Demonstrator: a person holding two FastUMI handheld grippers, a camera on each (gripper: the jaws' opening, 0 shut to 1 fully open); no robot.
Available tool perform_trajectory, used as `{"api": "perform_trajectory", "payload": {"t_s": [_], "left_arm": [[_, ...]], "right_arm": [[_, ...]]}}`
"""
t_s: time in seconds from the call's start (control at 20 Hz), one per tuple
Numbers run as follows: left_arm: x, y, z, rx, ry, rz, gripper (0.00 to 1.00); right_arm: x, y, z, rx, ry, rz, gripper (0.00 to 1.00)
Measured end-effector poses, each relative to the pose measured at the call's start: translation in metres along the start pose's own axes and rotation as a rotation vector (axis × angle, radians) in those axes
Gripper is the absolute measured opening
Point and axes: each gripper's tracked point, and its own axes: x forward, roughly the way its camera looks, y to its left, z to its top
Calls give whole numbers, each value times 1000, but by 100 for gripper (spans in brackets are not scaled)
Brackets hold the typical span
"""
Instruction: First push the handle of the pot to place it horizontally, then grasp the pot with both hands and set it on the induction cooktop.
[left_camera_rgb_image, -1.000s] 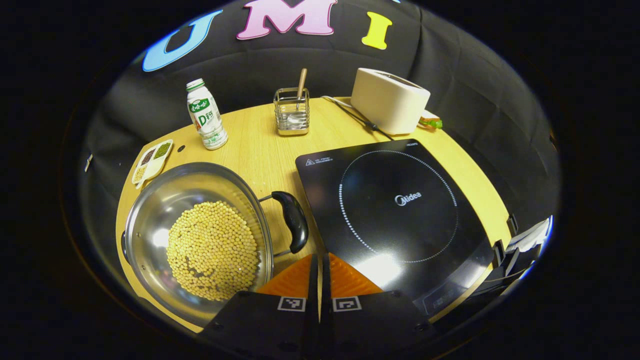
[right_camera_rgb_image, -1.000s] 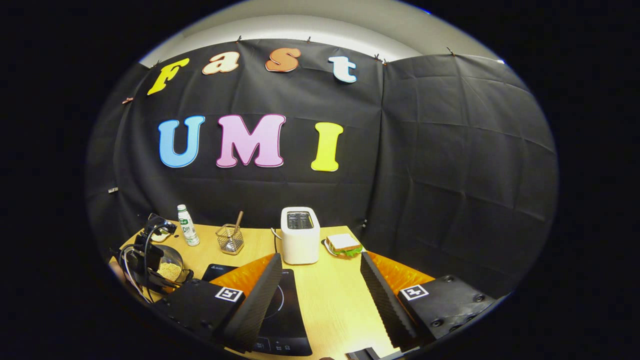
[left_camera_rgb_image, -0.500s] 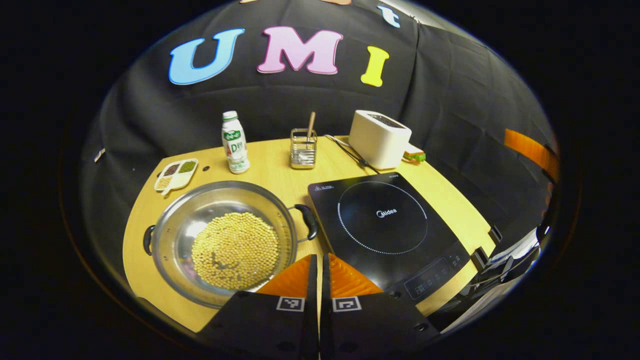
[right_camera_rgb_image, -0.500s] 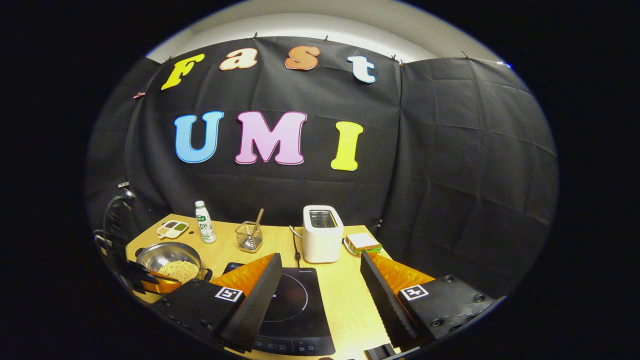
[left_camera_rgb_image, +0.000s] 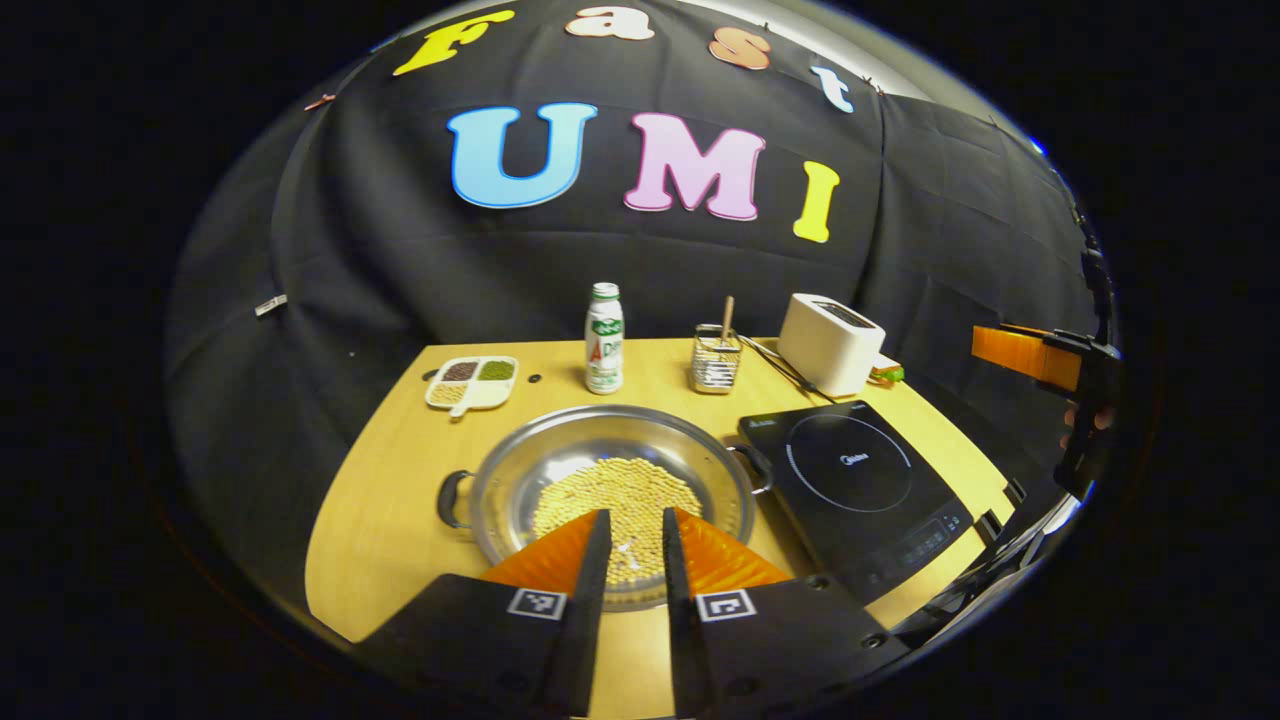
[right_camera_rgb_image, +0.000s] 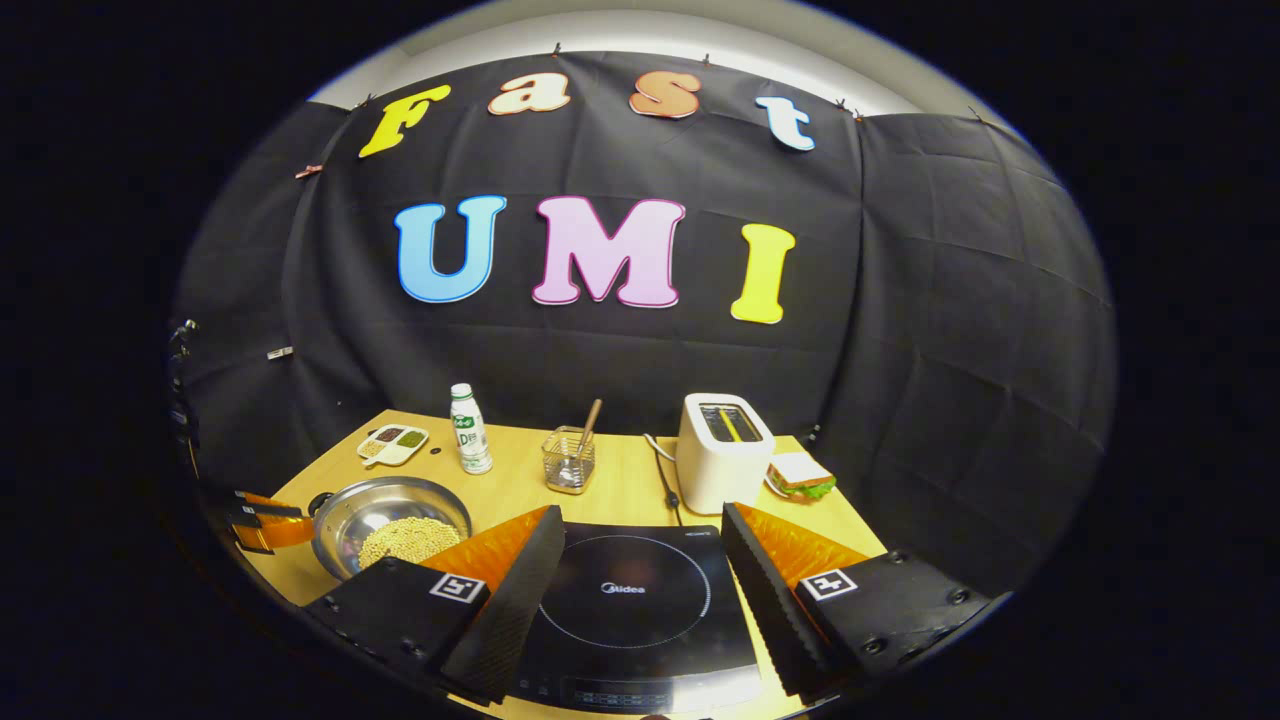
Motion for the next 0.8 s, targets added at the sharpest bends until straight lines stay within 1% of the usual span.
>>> {"api": "perform_trajectory", "payload": {"t_s": [0.05,0.1,0.15,0.25,0.35,0.45,0.5,0.6,0.7,0.8], "left_arm": [[-3,12,3,-16,-9,1,38],[-6,22,5,-36,-18,0,52],[-8,34,9,-59,-29,6,47],[-11,57,14,-82,-42,9,51],[-9,82,17,-63,-45,32,65],[-5,102,16,-25,-29,59,98],[-3,109,17,-12,-28,73,95],[5,116,18,-13,-27,71,95],[20,123,10,-31,1,66,96],[36,130,5,-59,19,60,96]], "right_arm": [[4,14,0,-12,6,17,98],[9,26,1,-21,6,33,98],[12,37,2,-28,7,47,98],[17,60,1,-41,11,77,98],[24,80,-1,-45,19,104,98],[34,99,-6,-36,38,131,99],[39,109,-9,-31,48,145,98],[52,126,-22,-23,85,176,98],[67,140,-42,-21,148,193,98],[81,157,-59,-16,189,231,99]]}}
